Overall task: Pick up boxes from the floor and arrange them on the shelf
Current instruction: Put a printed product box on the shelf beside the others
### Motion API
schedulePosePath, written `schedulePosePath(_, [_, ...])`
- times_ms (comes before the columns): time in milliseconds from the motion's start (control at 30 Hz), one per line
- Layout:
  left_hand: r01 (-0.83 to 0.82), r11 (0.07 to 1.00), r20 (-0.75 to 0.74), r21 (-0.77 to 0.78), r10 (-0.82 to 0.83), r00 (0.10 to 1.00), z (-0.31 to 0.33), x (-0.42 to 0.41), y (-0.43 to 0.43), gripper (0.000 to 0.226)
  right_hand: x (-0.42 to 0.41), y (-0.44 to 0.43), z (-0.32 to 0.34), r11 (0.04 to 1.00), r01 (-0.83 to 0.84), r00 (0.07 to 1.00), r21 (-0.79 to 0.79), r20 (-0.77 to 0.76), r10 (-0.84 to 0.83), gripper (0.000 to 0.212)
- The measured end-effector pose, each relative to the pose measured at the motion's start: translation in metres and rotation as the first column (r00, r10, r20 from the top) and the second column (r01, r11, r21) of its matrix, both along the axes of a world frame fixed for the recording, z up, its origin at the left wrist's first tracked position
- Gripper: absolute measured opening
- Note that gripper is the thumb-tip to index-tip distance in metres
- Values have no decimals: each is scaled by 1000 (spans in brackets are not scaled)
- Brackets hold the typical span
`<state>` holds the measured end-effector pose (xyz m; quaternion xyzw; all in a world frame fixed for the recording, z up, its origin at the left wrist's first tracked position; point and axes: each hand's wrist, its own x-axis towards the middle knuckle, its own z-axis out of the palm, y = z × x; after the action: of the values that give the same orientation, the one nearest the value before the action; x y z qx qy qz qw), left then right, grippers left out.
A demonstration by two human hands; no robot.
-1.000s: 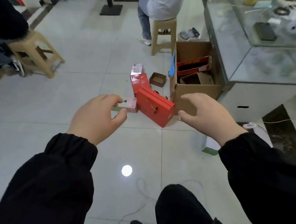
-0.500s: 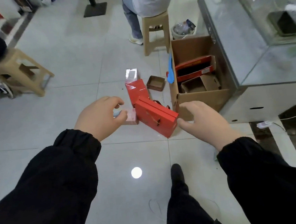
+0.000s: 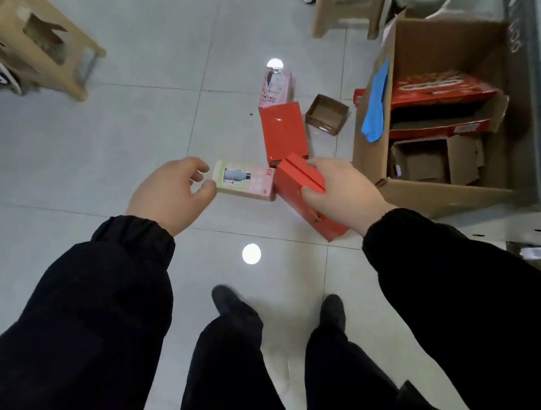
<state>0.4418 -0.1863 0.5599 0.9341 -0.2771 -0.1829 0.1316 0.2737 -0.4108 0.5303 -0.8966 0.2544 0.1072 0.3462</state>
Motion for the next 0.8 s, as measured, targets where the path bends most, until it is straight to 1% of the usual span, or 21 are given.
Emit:
schedulePosePath(100, [-62,998,-66,13,62,996,-35,54,10,35,56,7,-30,1000,-25,999,18,-48,26,35])
schedulePosePath(200, [-97,995,-162,8,97,982,-80,116,16,37,116,12,-69,1000,-3,995,23,-100,5,38])
schedulePosePath(300, [-113,993,-270,46,121,955,-138,182,14,40,170,19,-122,996,82,983,46,-168,-73,42])
schedulePosePath(400, [-165,982,-362,88,186,913,-208,232,17,45,214,28,-189,963,222,956,154,-228,-184,45])
schedulePosePath(500, [-166,975,-436,147,215,874,-298,271,19,51,245,29,-281,878,405,893,255,-318,-320,51])
schedulePosePath(567, [-215,961,-458,173,272,846,-363,285,29,54,263,29,-348,831,473,858,291,-364,-361,56])
schedulePosePath(633, [-248,949,-470,193,312,826,-434,293,41,61,280,26,-416,825,489,847,282,-381,-371,62])
schedulePosePath(700, [-280,940,-484,197,341,806,-507,303,49,71,293,16,-484,834,477,858,279,-355,-372,63])
schedulePosePath(800, [-372,912,-508,173,406,760,-610,318,45,83,301,3,-582,809,526,831,262,-358,-425,56])
